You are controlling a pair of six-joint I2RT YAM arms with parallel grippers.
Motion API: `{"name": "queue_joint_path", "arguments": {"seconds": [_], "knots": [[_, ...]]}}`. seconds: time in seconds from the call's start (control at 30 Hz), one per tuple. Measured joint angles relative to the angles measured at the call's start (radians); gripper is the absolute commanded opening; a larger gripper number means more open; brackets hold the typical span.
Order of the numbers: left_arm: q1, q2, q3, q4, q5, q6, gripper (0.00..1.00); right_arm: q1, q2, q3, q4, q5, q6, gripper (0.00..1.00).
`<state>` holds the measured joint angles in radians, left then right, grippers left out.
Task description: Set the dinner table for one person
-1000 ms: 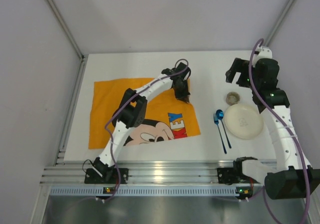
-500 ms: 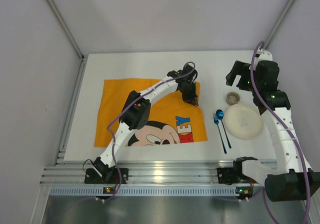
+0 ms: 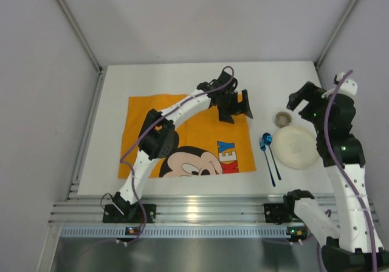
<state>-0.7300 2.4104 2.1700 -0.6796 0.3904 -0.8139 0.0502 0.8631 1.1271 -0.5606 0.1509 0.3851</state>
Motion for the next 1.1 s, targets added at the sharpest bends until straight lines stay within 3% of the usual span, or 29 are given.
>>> {"name": "queue_joint_path", "arguments": {"seconds": [0.1,0.23,0.47,0.63,0.93,1.1], "knots": [[0.025,-0.139,-0.093,0.008,-0.041,0.022,0.98,-0.002,-0.095,-0.113,-0.006,-0.013,0.054,1.0],[0.102,-0.415,-0.296,0.049,-0.143,0.074,0.98,-0.001,-0.05,-0.185,-0.05,-0.099,0.108,0.97],[0.206,-0.831,-0.795,0.089,-0.278,0.102,0.95,0.0,0.142,-0.319,-0.19,-0.179,0.116,0.62],[0.201,-0.949,-1.1,0.06,-0.303,0.097,0.95,0.003,0.182,-0.414,-0.222,-0.226,0.123,0.51],[0.205,-1.184,-1.171,0.014,-0.396,0.098,0.95,0.03,0.32,-0.42,-0.188,-0.243,0.123,0.49],[0.206,-1.231,-1.203,0.004,-0.432,0.093,0.95,0.041,0.445,-0.42,-0.146,-0.217,0.113,0.47]]}}
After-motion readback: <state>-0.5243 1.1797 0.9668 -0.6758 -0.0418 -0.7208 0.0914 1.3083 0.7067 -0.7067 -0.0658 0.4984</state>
